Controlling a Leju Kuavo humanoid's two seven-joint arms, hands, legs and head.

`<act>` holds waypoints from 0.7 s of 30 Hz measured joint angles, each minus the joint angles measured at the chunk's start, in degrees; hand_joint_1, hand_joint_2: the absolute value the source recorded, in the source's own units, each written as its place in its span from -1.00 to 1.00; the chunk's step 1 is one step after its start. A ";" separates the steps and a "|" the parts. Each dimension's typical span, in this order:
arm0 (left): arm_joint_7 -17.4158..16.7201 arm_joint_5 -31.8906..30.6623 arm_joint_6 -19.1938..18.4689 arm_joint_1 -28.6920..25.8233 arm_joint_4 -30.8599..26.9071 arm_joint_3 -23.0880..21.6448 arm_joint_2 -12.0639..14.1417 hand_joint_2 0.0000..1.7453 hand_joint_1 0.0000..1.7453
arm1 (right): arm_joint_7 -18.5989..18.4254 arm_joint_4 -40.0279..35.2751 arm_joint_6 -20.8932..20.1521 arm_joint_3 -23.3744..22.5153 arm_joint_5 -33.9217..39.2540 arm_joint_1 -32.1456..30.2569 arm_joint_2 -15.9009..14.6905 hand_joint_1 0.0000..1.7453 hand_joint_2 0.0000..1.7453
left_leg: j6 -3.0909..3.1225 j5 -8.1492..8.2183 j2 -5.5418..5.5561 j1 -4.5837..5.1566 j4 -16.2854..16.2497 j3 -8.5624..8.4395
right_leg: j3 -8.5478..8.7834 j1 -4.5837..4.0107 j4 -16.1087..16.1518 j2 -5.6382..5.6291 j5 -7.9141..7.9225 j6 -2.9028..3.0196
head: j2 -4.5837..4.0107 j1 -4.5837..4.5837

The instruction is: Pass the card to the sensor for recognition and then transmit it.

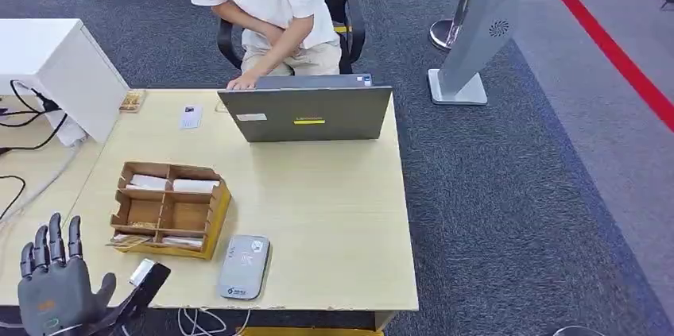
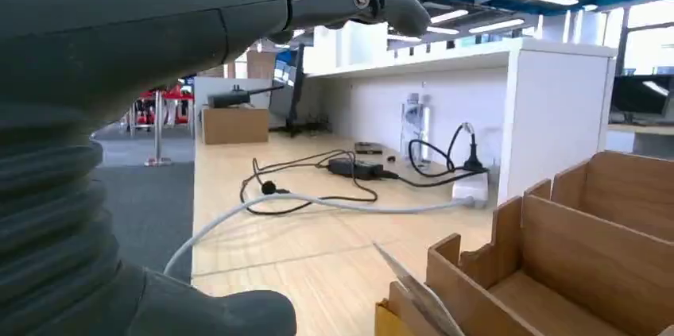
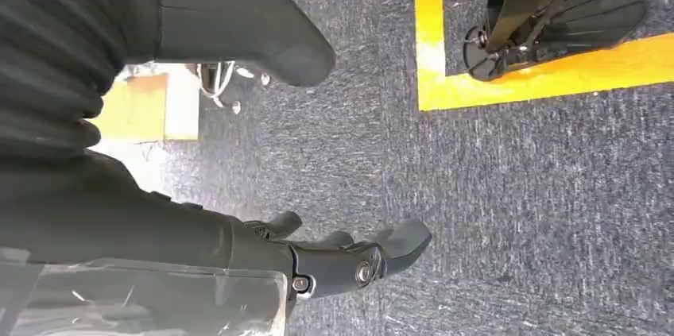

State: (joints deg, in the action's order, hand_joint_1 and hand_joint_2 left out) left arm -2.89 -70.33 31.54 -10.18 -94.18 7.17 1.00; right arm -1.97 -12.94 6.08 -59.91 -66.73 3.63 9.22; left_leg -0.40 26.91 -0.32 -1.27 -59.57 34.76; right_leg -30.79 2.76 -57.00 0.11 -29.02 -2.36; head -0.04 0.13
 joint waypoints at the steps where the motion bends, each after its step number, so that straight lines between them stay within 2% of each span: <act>1: 0.26 -0.26 0.35 0.36 0.37 0.20 -0.04 1.00 -1.00 | 0.00 0.02 -0.04 0.00 -0.20 -0.01 0.02 -1.00 1.00 | 0.00 0.00 0.00 0.00 0.00 0.00 | 0.00 0.00 0.00 0.00 0.00 0.00 | 0.00 0.00; 9: 1.05 -2.15 1.36 3.80 4.11 0.33 -0.57 1.00 -1.00 | 0.02 0.02 -0.15 0.04 -0.68 0.10 0.13 -1.00 1.00 | 0.00 0.00 0.00 0.00 -0.01 0.00 | 0.01 0.00 0.00 0.00 0.00 0.00 | 0.00 0.00; 21: -1.13 -3.28 -0.24 5.74 6.40 -0.08 -1.29 1.00 -1.00 | 0.00 0.09 -0.33 0.04 -1.29 0.13 0.50 -1.00 1.00 | 0.00 0.00 -0.01 0.00 -0.01 0.00 | -0.02 0.00 0.00 -0.01 0.00 0.00 | 0.00 -0.02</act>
State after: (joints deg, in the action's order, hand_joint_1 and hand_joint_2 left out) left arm -4.02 -73.61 31.30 -4.44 -87.78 7.08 -0.28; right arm -1.97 -12.85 5.75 -59.87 -68.02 3.76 9.73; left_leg -0.40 26.91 -0.32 -1.27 -59.57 34.75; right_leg -30.81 2.76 -57.00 0.10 -29.02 -2.36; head -0.04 0.11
